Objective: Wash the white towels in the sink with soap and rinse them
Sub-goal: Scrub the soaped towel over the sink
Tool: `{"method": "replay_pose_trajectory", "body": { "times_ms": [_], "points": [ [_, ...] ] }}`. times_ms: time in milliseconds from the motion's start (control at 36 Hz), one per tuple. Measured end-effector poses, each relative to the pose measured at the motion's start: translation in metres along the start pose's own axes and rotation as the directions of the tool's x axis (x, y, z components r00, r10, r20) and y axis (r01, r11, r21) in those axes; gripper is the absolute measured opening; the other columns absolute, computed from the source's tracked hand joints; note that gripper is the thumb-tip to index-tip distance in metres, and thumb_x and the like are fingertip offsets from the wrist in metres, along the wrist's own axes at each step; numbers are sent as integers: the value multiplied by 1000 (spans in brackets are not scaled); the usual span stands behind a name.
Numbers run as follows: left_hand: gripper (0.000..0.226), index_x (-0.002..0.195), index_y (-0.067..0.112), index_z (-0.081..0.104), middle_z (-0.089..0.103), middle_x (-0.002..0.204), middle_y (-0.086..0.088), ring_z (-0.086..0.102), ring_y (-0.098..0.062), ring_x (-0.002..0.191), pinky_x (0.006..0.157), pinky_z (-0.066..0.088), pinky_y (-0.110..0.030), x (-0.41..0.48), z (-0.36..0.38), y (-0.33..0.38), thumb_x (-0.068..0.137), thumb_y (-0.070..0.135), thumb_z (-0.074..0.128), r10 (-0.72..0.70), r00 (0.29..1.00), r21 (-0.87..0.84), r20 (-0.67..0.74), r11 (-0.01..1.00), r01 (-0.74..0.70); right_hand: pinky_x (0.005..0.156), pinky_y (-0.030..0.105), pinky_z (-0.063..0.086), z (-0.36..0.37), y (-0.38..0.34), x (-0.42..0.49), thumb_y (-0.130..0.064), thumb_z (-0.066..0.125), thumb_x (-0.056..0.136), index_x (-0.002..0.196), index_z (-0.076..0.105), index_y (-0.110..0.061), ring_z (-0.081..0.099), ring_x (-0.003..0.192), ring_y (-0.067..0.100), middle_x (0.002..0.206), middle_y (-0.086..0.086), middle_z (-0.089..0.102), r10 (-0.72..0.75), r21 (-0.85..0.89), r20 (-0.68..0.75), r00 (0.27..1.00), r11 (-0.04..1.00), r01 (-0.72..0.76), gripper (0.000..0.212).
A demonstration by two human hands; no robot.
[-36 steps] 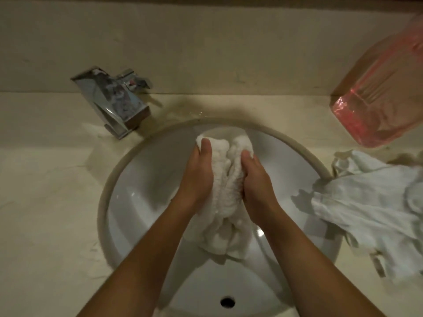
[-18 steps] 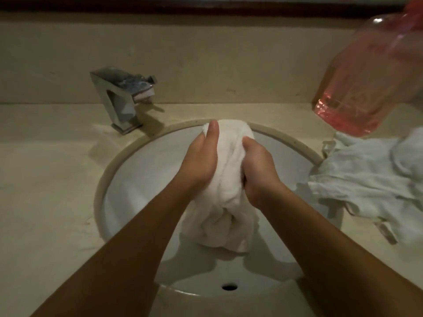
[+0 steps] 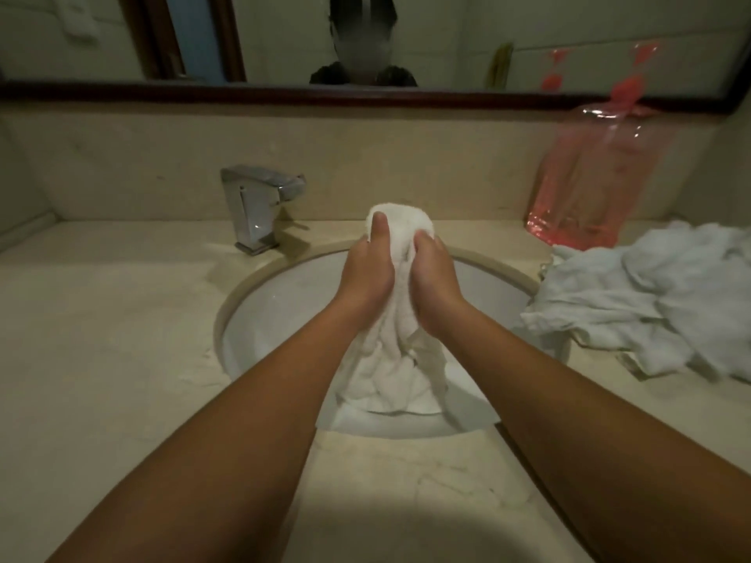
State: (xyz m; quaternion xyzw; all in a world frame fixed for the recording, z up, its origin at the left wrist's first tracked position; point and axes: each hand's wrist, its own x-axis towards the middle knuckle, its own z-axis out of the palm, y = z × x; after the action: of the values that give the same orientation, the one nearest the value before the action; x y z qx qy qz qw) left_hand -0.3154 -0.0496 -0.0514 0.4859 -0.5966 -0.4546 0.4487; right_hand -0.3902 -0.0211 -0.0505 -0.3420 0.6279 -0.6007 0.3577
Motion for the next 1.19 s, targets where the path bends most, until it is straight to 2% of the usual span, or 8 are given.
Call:
{"method": "replay_pose_trajectory", "body": {
  "times_ms": [111, 250, 444, 556, 722, 944, 1083, 1194],
  "points": [
    [76, 120, 13, 73, 75, 117, -6, 70, -27, 111, 93, 54, -39, 18, -8, 0, 109, 66, 20, -44, 995, -40, -92, 998, 40, 93, 45, 61, 3, 2, -8, -38, 34, 110, 130, 68, -23, 73, 104, 23, 115, 3, 76, -10, 7, 94, 996, 1000, 9, 42],
    [69, 135, 17, 70, 69, 118, -1, 64, -16, 110, 82, 49, -27, 8, 8, 4, 112, 58, 19, 64, 996, -17, 67, 998, -63, 100, 50, 58, 4, -8, 26, -35, 41, 106, 121, 75, -17, 73, 108, 27, 113, 5, 77, 4, 33, -89, 996, 999, -1, 41],
    [81, 119, 7, 75, 75, 114, -10, 69, -29, 113, 92, 51, -39, 41, 0, -10, 110, 62, 17, -13, 997, -37, -78, 999, 10, 81, 26, 53, 6, -1, 5, -35, 36, 113, 133, 68, -22, 69, 102, 10, 119, -4, 73, -71, -20, 30, 997, 997, 72, 41],
    [71, 132, 14, 72, 66, 111, -1, 65, -20, 110, 91, 48, -30, 21, 15, -4, 111, 58, 21, 67, 996, 8, 67, 998, -68, 105, 47, 53, 3, -8, 38, -36, 38, 109, 121, 73, -20, 69, 111, 24, 120, 3, 74, -48, -39, -126, 991, 998, 43, 40],
    [67, 87, 16, 69, 76, 107, -13, 69, -34, 107, 81, 46, -36, 46, -8, -13, 113, 57, 22, 34, 989, 54, -143, 998, -27, 81, 26, 54, 2, -5, -4, -34, 37, 113, 130, 70, -21, 70, 101, 11, 114, -3, 75, -44, -24, 83, 996, 999, 46, 40],
    [59, 91, 17, 73, 74, 83, -2, 73, -18, 82, 63, 49, -26, 17, 13, -13, 106, 63, 39, 170, 983, 124, 65, 976, -177, 105, 54, 54, 5, -9, 30, -44, 37, 110, 131, 66, -20, 69, 111, 27, 124, 6, 72, -38, -3, -85, 996, 999, 38, 44],
    [66, 65, 18, 58, 65, 68, 1, 62, -20, 68, 57, 41, -30, 36, -5, -8, 109, 61, 33, 139, 983, 84, -116, 988, -130, 100, 45, 57, 2, 1, -4, -47, 33, 113, 138, 65, -27, 71, 110, 20, 122, 0, 75, -46, 6, 80, 996, 999, 46, 46],
    [63, 89, 23, 73, 77, 90, 3, 72, -9, 85, 76, 56, -28, 16, 4, -9, 98, 71, 34, 148, 983, -7, 113, 989, -148, 85, 29, 55, -5, -6, 24, -35, 39, 113, 115, 71, -17, 69, 104, 24, 110, 3, 74, -110, -69, -84, 990, 992, 104, 37]
  ]
}}
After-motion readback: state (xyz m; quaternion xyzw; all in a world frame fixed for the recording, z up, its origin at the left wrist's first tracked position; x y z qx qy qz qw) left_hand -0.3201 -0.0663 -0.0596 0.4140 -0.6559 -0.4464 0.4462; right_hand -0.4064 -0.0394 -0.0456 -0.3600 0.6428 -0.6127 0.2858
